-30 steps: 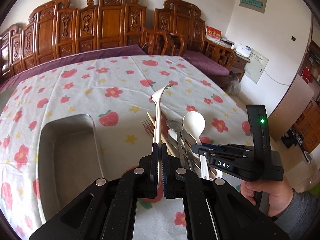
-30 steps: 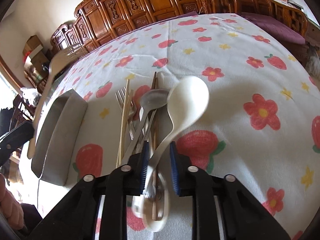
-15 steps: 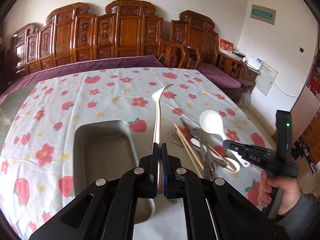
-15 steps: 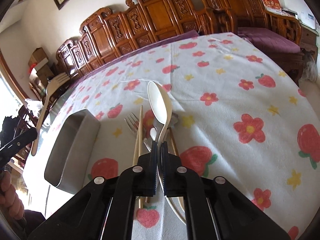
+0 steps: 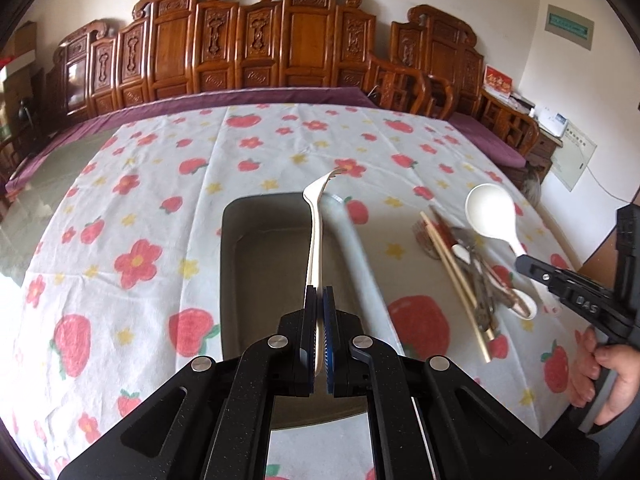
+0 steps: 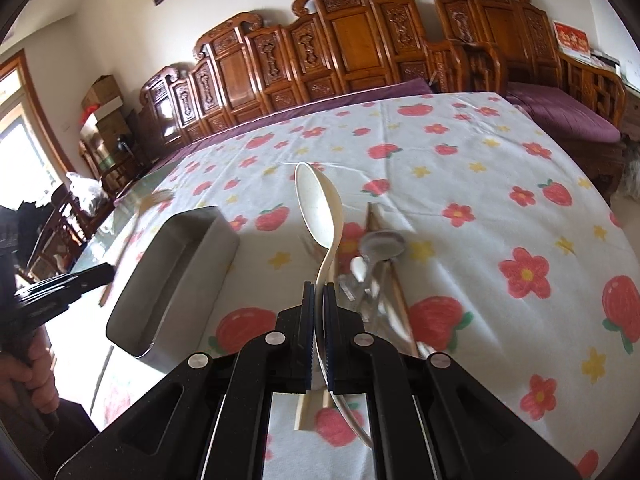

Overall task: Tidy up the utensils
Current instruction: 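Lower the fork into the metal tray and open the left gripper while the right gripper lifts the spoon, then lower the white plastic spoon into the tray and open the right gripper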

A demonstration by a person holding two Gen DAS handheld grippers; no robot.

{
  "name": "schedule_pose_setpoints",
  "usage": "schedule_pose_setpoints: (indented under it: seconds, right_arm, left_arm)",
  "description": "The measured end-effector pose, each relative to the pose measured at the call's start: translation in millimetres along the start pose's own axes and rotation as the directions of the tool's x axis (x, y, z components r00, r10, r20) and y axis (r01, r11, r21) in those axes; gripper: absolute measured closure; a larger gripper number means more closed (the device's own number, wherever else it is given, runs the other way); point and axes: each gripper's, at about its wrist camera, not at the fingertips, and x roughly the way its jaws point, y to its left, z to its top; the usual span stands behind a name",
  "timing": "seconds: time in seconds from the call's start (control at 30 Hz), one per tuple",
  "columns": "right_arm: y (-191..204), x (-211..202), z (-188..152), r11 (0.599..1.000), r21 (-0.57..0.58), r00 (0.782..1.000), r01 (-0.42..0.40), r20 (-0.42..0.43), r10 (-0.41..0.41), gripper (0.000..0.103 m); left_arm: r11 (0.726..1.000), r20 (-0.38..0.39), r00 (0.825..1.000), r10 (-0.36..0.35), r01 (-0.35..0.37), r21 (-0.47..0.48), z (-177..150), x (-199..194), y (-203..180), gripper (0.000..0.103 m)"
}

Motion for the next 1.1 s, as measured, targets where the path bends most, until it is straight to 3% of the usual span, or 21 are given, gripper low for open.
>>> schedule_pose_setpoints:
  seconds: [0.5, 0.63, 0.7, 0.77, 1.1]
  right_arm:
    - [49.5, -5.4, -3.2, 0.995, -0.077, 0.998, -0.062, -0.008, 0.062, 0.097]
    - [68.0, -11.5, 2.1, 0.99, -0.122, 0.998, -0.069, -0.001, 0.069, 0.097]
    - [79.9, -13.6, 4.0, 0.987, -0.141, 0.997, -0.074, -0.002, 0.075, 0.097]
    - [90.7, -12.2, 7.0, 0.986, -0.146, 0.997, -0.083, -0.006, 0.083, 0.097]
    - [139.9, 6.6, 23.6, 0.98, -0.16, 0.993, -0.119, -0.032, 0.115, 0.097]
  left_arm:
    - [0.999, -0.108, 0.994, 0.036, -0.038, -0.017, -6.2, 34.5, 13.2, 0.099]
    - [0.999, -0.081, 0.996, 0.027, -0.03, -0.026, -0.4, 24.4, 16.7, 0.098]
    - [0.999, -0.052, 0.998, 0.03, -0.031, -0.03, 3.2, 14.7, 19.8, 0.088]
    - [0.999, -0.024, 0.999, 0.038, -0.039, -0.029, 6.6, 5.4, 22.6, 0.086]
    - [0.997, 0.055, 0.996, 0.076, -0.075, -0.025, 16.4, -29.1, 42.6, 0.085]
